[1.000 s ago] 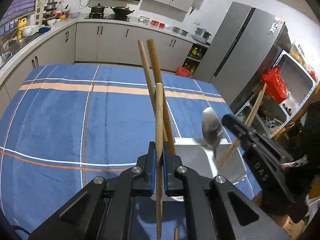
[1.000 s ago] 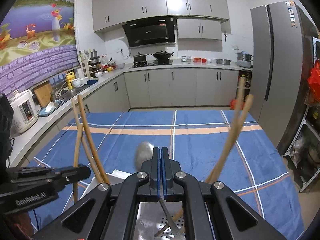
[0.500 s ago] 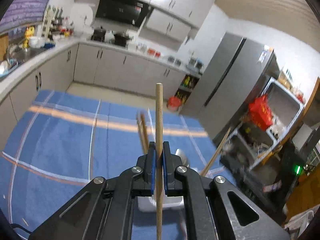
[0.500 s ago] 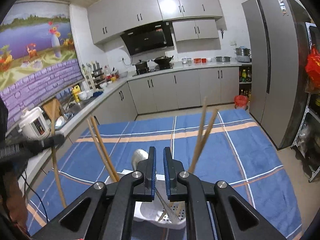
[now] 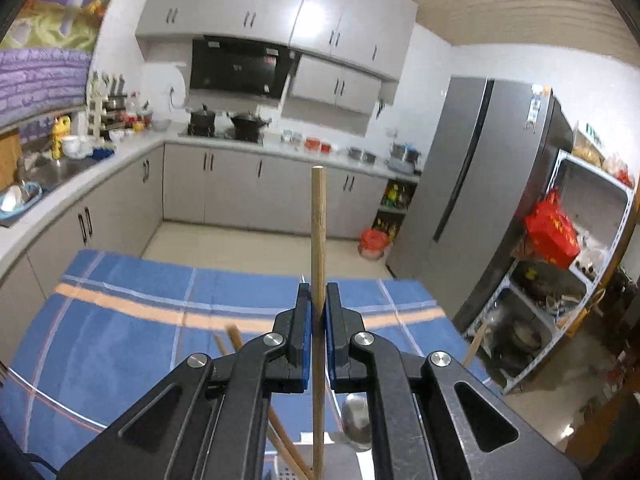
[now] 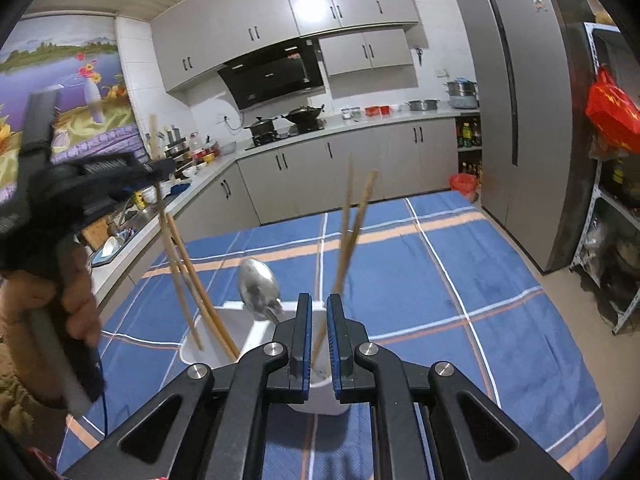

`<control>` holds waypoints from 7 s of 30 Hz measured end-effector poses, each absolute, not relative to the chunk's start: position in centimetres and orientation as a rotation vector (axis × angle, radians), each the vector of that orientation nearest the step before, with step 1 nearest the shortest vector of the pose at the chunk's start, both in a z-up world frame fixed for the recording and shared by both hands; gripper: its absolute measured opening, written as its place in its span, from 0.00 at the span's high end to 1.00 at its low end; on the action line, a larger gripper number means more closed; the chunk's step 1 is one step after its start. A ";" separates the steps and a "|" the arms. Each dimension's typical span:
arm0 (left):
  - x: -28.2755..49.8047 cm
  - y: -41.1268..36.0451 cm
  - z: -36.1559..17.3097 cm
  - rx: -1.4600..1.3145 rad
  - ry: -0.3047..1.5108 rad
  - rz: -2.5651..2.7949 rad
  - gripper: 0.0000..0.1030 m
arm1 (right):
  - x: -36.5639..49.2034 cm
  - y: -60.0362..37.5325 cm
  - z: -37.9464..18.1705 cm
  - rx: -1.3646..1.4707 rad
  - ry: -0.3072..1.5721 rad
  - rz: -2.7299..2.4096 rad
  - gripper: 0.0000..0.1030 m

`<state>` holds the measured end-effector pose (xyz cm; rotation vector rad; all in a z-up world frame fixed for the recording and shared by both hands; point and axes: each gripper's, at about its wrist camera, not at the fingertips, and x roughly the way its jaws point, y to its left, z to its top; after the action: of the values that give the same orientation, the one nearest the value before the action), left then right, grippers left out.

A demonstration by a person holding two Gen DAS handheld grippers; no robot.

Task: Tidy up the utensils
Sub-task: 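Open both tools to release the spoon and chopstick in the holder, then move both tools back down toward the loose chopsticks on the cloth, then close the right tool on a chopstick while the left tool grasps another chopstick, then lift both held chopsticks upright and carry them above the white holder, then lower both chopsticks into the holder compartments and open both tools, then move both tools back toward the remaining chopstick and white plastic spoon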

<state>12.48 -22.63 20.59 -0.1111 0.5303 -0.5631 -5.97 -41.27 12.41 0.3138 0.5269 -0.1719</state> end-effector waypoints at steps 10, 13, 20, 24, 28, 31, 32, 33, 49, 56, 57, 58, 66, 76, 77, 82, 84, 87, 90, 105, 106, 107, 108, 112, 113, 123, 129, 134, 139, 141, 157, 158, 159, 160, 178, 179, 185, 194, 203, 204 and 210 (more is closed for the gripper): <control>12.1 -23.1 17.0 -0.090 0.636 -0.573 0.94 | -7.9 -42.4 12.0 0.356 0.555 -0.221 0.78; 10.9 -22.6 17.5 -0.086 0.645 -0.582 0.94 | -9.0 -42.7 12.3 0.357 0.551 -0.234 0.73; 6.1 -18.6 20.4 -0.110 0.629 -0.572 0.81 | -12.7 -43.2 11.2 0.362 0.643 -0.233 0.62; 2.1 -15.6 19.7 -0.123 0.660 -0.556 0.65 | -15.0 -43.1 8.6 0.383 0.773 -0.202 0.61; -0.8 -14.5 16.3 -0.086 0.770 -0.560 0.65 | -17.0 -42.4 6.0 0.429 0.863 -0.154 0.61; -2.5 -14.1 12.0 -0.058 0.904 -0.568 0.65 | -17.2 -41.3 4.5 0.416 0.910 -0.119 0.62; -3.0 -14.2 11.0 -0.047 0.932 -0.571 0.65 | -17.3 -40.8 4.1 0.405 0.921 -0.107 0.64; -3.4 -14.2 9.9 -0.033 0.956 -0.571 0.65 | -17.3 -40.2 3.6 0.393 0.934 -0.095 0.69; -4.7 -17.7 2.5 0.151 1.080 -0.563 0.84 | -14.3 -36.5 1.5 0.135 1.059 -0.150 0.81; -2.9 -18.2 2.4 0.077 1.112 -0.543 0.95 | -11.6 -37.0 1.7 0.143 1.123 -0.145 0.91; -2.7 -17.8 2.3 0.042 1.126 -0.549 0.95 | -11.7 -37.6 1.8 0.178 1.133 -0.135 0.92; -2.6 -17.5 2.3 0.016 1.136 -0.549 0.95 | -11.9 -38.2 1.8 0.208 1.142 -0.129 0.92; -2.2 -14.7 2.0 -0.120 1.232 -0.543 0.95 | -13.4 -41.1 1.8 0.281 1.224 -0.102 0.92; -1.6 -18.0 2.3 0.041 1.252 -0.518 0.95 | -9.4 -38.5 1.6 0.076 1.417 -0.106 0.92; -1.7 -18.3 2.3 0.058 1.247 -0.516 0.95 | -9.2 -38.4 1.6 0.075 1.421 -0.108 0.92; -2.2 -19.6 2.2 0.105 1.195 -0.530 0.95 | -8.7 -38.1 1.6 0.100 1.380 -0.096 0.93; -2.4 -19.9 2.2 0.095 1.186 -0.553 0.95 | -9.4 -38.2 1.7 0.124 1.317 -0.086 0.93; -3.0 -19.4 2.4 0.036 1.180 -0.546 0.95 | -10.9 -39.0 1.9 0.248 1.230 -0.062 0.94; -3.9 -18.5 3.5 -0.004 1.151 -0.554 0.95 | -12.6 -39.2 3.1 0.308 1.135 -0.060 0.94; -10.1 -14.2 11.7 -0.010 0.883 -0.566 0.95 | -19.0 -37.9 9.5 0.375 0.843 -0.048 0.94; -10.5 -14.2 12.0 -0.002 0.867 -0.567 0.95 | -19.3 -37.9 9.7 0.374 0.835 -0.048 0.94; -10.9 -14.1 12.4 0.002 0.853 -0.570 0.95 | -19.9 -37.7 10.1 0.373 0.823 -0.047 0.94; -11.2 -13.9 12.7 0.005 0.844 -0.573 0.95 | -19.9 -37.9 10.1 0.375 0.817 -0.046 0.94; -12.7 -12.9 14.0 -0.009 0.815 -0.584 0.95 | -21.0 -37.7 10.9 0.381 0.782 -0.044 0.94; -13.0 -12.6 14.4 -0.018 0.811 -0.587 0.95 | -21.2 -37.7 11.1 0.381 0.773 -0.045 0.94; -14.6 -11.1 17.3 -0.055 0.738 -0.603 0.95 | -22.3 -37.9 13.0 0.385 0.691 -0.049 0.94; -14.5 -10.8 19.1 -0.073 0.695 -0.614 0.96 | -21.5 -38.2 13.9 0.381 0.654 -0.055 0.94; -13.0 -10.4 21.4 -0.108 0.651 -0.625 0.96 | -19.8 -38.4 15.5 0.367 0.603 -0.058 0.94; -10.5 -9.9 24.6 -0.157 0.595 -0.638 0.96 | -16.6 -39.2 18.0 0.365 0.530 -0.051 0.94; -9.2 -10.0 26.3 -0.163 0.562 -0.640 0.96 | -15.2 -39.6 19.2 0.371 0.500 -0.048 0.94; 6.3 -20.2 28.0 -0.069 0.510 -0.606 0.96 | 1.0 -38.6 21.2 0.183 0.332 -0.214 0.94; 6.9 -20.9 27.3 -0.057 0.526 -0.601 0.96 | 1.6 -38.8 20.7 0.174 0.340 -0.221 0.94; 7.4 -21.4 26.4 -0.051 0.543 -0.598 0.96 | 2.3 -38.9 19.9 0.167 0.355 -0.228 0.94; 8.0 -21.8 25.5 -0.048 0.568 -0.597 0.96 | 2.7 -39.1 19.4 0.170 0.368 -0.230 0.94; 6.8 -19.2 23.1 -0.088 0.641 -0.581 0.87 | -0.3 -39.7 17.8 0.230 0.455 -0.164 0.81; 6.2 -18.7 23.5 -0.092 0.635 -0.576 0.84 | -1.3 -39.6 18.5 0.224 0.443 -0.162 0.73; 1.8 -16.1 25.2 -0.110 0.603 -0.554 0.67 | -7.8 -40.0 20.4 0.209 0.423 -0.194 0.48; -4.6 -16.3 20.5 -0.079 0.761 -0.576 0.54 | -19.8 -46.4 14.0 0.345 0.637 -0.360 0.41; -8.0 -24.1 10.8 0.150 0.990 -0.688 0.54 | -27.0 -48.3 4.7 0.499 0.893 -0.345 0.41; -8.0 -24.7 10.2 0.162 1.005 -0.696 0.54 | -27.0 -48.0 4.2 0.501 0.905 -0.342 0.41; -6.6 -29.3 6.8 0.280 1.021 -0.725 0.54 | -26.1 -48.5 3.1 0.486 0.916 -0.358 0.41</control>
<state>-6.62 -29.29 6.80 0.2796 1.0215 -0.7246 -26.09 -48.52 3.14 0.4857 0.9165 -0.3584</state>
